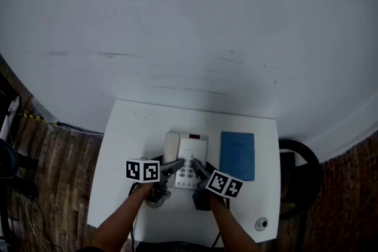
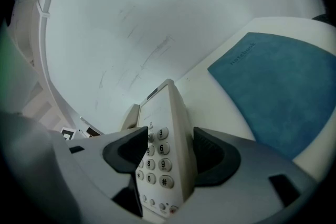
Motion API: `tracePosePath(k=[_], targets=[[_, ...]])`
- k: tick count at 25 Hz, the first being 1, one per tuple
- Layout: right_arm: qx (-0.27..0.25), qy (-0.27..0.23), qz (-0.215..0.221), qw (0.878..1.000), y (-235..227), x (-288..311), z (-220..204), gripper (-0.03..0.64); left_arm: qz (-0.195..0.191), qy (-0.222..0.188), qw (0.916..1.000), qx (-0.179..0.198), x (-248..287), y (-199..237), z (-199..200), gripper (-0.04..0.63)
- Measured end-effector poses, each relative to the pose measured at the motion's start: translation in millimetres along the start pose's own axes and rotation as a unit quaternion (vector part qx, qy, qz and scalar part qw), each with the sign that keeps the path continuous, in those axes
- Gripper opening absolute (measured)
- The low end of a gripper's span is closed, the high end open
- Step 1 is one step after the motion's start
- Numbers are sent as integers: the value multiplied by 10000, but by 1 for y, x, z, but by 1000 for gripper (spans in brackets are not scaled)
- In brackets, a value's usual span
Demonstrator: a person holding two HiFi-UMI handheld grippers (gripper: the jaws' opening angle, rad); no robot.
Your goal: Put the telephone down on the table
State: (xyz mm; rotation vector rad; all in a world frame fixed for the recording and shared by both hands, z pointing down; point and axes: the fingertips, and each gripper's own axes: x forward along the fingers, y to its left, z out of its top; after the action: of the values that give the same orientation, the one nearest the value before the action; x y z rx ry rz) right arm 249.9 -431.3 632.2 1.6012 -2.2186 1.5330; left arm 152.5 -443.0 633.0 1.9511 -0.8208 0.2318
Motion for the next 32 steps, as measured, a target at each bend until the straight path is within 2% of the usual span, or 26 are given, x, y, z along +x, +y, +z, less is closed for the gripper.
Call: tracePosePath(k=[5,12,20,22,24,27,29,32], targets=[[-201,-57,-170,9996,-5,-11,5,249,142,45,9996,225,-2,0,-1,390],[-398,-347,-245,9983,6,-33,19,222,493,-224,9932,1026,-25,-13,11,389],[-1064,-781,-226,9910,52,-66,35,129,355,-566,9837,1671,-66,-58,34,363],[-1253,-941,-231,9874,66,-77,40,123,326,-677,9794,1874,-77,-73,40,328],[-1445,-1102,-221,9831,80,-89,46,108,264,-815,9741,2094,-87,-89,47,266],[-1697,-1331,-167,9763,104,-105,54,90,122,-1030,9636,2463,-106,-116,60,240],[-1855,-1485,-100,9713,122,-116,61,77,61,-1240,9555,2674,-123,-130,69,151],[-2196,-1726,-77,9602,145,-134,71,57,18,-1558,9464,2829,-149,-146,81,99]])
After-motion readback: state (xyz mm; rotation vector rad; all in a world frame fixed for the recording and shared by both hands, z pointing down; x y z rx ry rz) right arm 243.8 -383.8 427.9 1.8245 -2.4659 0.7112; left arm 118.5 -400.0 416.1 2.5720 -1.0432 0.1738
